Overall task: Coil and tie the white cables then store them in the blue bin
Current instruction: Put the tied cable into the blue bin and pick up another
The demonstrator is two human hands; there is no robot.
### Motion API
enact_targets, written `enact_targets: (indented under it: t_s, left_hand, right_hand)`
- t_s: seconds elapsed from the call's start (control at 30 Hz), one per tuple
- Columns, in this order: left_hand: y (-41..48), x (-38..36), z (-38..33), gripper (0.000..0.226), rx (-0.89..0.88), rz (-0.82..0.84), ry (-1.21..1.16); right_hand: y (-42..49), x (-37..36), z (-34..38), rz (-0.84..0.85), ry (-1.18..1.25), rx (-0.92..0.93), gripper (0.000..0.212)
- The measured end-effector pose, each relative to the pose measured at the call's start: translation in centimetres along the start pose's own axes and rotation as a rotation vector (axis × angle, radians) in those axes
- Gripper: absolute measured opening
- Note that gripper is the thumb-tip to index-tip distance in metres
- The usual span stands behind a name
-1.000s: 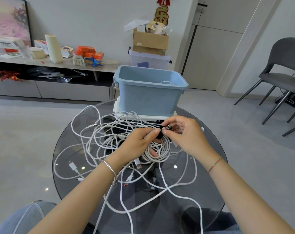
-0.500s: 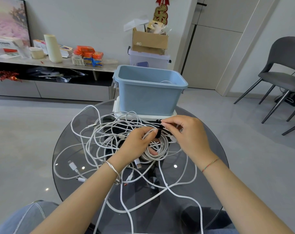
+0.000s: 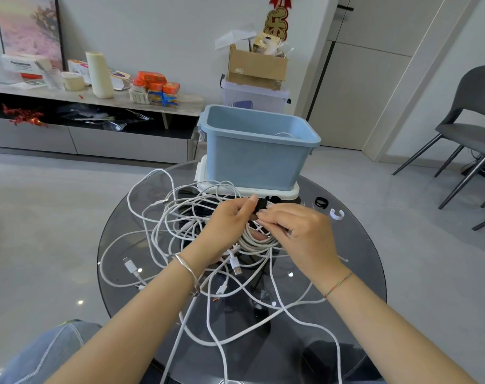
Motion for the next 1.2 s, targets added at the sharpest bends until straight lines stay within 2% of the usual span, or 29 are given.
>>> enact_targets:
  t_s: [0.17, 0.33, 0.43, 0.6, 0.7, 0.8, 0.93, 1.03, 1.1, 1.2]
  left_hand:
    - [0.2, 0.4, 0.4, 0.034, 0.001, -0.013, 0.005]
    - [0.4, 0.1, 0.8, 0.046, 0.052, 0.038, 0.027]
    - [0.5, -0.2, 1.1, 0.054, 0.082, 0.095, 0.086]
    - [0.4, -0.4, 0.9, 0.04, 0.107, 0.08, 0.033]
    - [0.3, -0.5, 0.6, 0.032, 0.147, 0.086, 0.0]
    - [0.4, -0.6, -0.2, 0.033, 0.167, 0.08, 0.025]
    - [1.2, -0.1, -2.0, 0.057, 0.165, 0.088, 0.084]
    - [2.1, 0.6, -4.0, 0.045, 0.158, 0.099, 0.135]
    - [2.7, 1.2, -5.7, 0.036, 0.139, 0.127, 0.079]
    - [4.0, 2.3, -8.2, 0.032, 0.103, 0.163, 0.012]
  right_hand:
    - [0.1, 0.0, -0.2, 0.088, -0.054, 0.025, 0.02]
    - [0.4, 0.7, -1.0, 0.056, 0.293, -0.264, 0.015]
    - [0.4, 0.7, -1.9, 0.152, 0.381, -0.429, 0.02]
    - [0.4, 0.9, -1.9, 0.244, 0.516, -0.497, 0.026]
    - [0.4, 0.9, -2.0, 0.258, 0.478, -0.501, 0.028]
    - [0.5, 0.9, -2.1, 0.234, 0.396, -0.495, 0.025]
    - [1.7, 1.3, -2.0, 0.167, 0.319, -0.478, 0.02]
    - [2.9, 1.9, -2.2, 0.105, 0.278, -0.456, 0.021]
    - [4.2, 2.7, -2.9, 0.071, 0.237, -0.432, 0.019]
    - [7.0, 4.4, -4.2, 0.039, 0.14, -0.382, 0.015]
Point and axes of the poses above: each hand's wrist, its own y-axis towards the middle knuckle, its own x-axis out of the back of the hand, z = x × y, the point moved 2 cm from there along y, towards the middle knuckle, and after that the axes turned 11 degrees about z, right-handed, at the moved point
